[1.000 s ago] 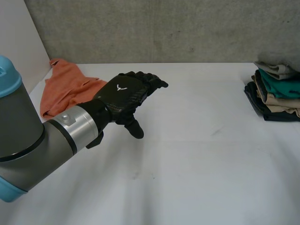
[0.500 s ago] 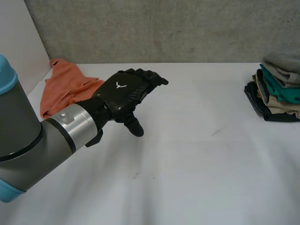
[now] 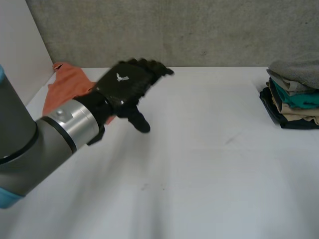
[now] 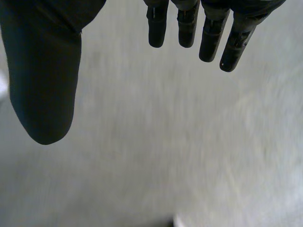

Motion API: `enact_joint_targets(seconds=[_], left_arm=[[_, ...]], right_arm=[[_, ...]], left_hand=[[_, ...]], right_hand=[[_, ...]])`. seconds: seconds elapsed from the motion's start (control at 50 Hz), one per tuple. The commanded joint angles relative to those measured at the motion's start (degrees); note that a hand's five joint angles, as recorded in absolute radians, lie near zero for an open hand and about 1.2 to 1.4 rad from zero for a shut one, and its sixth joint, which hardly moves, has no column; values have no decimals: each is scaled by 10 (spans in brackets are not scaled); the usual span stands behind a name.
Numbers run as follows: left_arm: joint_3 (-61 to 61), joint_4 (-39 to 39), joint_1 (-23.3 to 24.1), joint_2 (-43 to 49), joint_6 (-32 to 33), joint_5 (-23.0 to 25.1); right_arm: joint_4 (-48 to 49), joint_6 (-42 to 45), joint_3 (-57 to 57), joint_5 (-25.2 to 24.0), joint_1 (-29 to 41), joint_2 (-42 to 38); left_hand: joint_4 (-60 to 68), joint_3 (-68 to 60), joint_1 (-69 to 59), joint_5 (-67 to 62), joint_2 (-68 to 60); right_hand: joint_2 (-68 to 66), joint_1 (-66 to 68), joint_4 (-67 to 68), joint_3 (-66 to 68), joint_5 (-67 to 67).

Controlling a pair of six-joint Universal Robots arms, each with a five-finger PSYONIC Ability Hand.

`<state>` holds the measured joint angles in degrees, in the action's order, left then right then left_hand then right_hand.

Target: Fold the laundry.

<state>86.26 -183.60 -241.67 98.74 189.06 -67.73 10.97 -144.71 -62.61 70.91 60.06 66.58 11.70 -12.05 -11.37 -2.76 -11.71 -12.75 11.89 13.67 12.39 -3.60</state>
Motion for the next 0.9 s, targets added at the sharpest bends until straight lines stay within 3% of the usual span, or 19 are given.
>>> enact_joint_targets(seconds=[0.02, 0.12, 0.2, 0.32, 0.42, 0.54, 0.72, 0.78, 0.82, 0.9], left_arm=[[-25, -106, -88, 10, 10, -96], [-94, -113, -175, 122, 51, -87], [-181, -84, -232, 261, 138, -67], [-276, -80, -248, 394, 228, -59], [-341, -96, -254, 471, 234, -57], [-405, -98, -258, 537, 235, -53], [-484, -98, -262, 608, 235, -50], [-505, -98, -262, 617, 235, -50], [-511, -98, -262, 619, 235, -47], [-509, -103, -260, 624, 235, -37]], right_arm=[[155, -147, -180, -68, 193, 144], [227, -160, -319, -99, 286, 199], [264, -137, -404, -96, 370, 195], [259, -108, -467, -78, 405, 158], [245, -110, -499, -46, 402, 125], [242, -109, -517, -39, 401, 122], [241, -105, -518, -38, 402, 112], [241, -105, -517, -38, 402, 110], [241, -105, -517, -38, 402, 109], [241, -104, -518, -37, 402, 108]], left_hand=[[-6, 10, 3, 17, 6], [-6, 10, 3, 17, 6], [-6, 10, 3, 17, 6], [0, 3, -4, 10, 0], [15, -12, -19, -5, -15], [103, -99, -106, -92, -103], [121, -118, -125, -111, -121], [261, -257, -264, -250, -260], [443, -440, -446, -433, -443], [682, -679, -686, -672, -682]], right_hand=[[27, -19, -37, -24, 36], [27, -19, -37, -24, 36], [27, -19, -37, -24, 36], [27, -19, -37, -24, 36], [27, -19, -37, -24, 36], [27, -19, -37, -24, 36], [27, -19, -37, -24, 36], [27, -19, -37, -24, 36], [27, -19, -37, -24, 36], [27, -19, -37, -24, 36]])
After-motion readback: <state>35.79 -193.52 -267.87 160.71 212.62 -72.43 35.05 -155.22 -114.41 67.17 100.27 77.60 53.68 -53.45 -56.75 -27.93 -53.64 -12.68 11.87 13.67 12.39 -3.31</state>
